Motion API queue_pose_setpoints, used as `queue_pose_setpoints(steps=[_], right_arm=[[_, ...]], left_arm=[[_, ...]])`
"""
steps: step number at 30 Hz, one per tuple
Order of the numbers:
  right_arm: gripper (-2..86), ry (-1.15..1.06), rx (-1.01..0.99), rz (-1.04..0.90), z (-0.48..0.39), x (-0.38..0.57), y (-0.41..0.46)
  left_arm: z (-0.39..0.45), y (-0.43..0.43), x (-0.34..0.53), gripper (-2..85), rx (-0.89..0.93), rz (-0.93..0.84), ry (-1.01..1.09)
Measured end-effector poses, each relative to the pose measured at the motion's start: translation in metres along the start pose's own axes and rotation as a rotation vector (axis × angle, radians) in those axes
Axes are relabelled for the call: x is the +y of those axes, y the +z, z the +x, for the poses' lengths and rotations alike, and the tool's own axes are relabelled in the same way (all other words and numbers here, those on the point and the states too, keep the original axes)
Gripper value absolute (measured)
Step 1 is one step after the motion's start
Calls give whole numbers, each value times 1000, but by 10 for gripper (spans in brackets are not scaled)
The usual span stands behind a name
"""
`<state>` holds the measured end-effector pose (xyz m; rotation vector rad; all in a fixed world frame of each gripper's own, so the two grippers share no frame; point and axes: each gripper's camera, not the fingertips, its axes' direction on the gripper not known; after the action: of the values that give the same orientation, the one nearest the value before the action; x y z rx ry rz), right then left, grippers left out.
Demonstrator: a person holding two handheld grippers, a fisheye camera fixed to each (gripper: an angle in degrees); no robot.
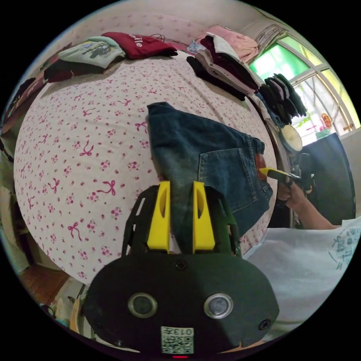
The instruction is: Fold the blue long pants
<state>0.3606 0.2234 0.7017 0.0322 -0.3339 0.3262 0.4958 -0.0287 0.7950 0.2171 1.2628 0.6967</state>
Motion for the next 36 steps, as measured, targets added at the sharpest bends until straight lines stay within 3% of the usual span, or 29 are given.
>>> queue_pose_setpoints(steps=[6,11,16,20,23,27,36], right_arm=[[94,-243,281,-12,-44,-9,-19],[107,-5,100,-10,-8,-24,-28],[82,35,16,-13,-3,-34,-36],[73,-183,249,-1,-51,-36,-53],[71,-268,289,70,-78,-27,-74],[67,-274,324,93,-92,-18,-88],[60,-268,415,258,-116,-33,-158]], left_arm=[[11,-13,-5,60,10,83,68],[-5,7,-15,82,25,47,17],[1,24,-22,56,20,52,41],[25,14,-23,43,8,90,118],[54,2,-11,38,-16,151,236],[55,3,3,32,93,215,140],[137,-3,-42,28,128,383,371]])
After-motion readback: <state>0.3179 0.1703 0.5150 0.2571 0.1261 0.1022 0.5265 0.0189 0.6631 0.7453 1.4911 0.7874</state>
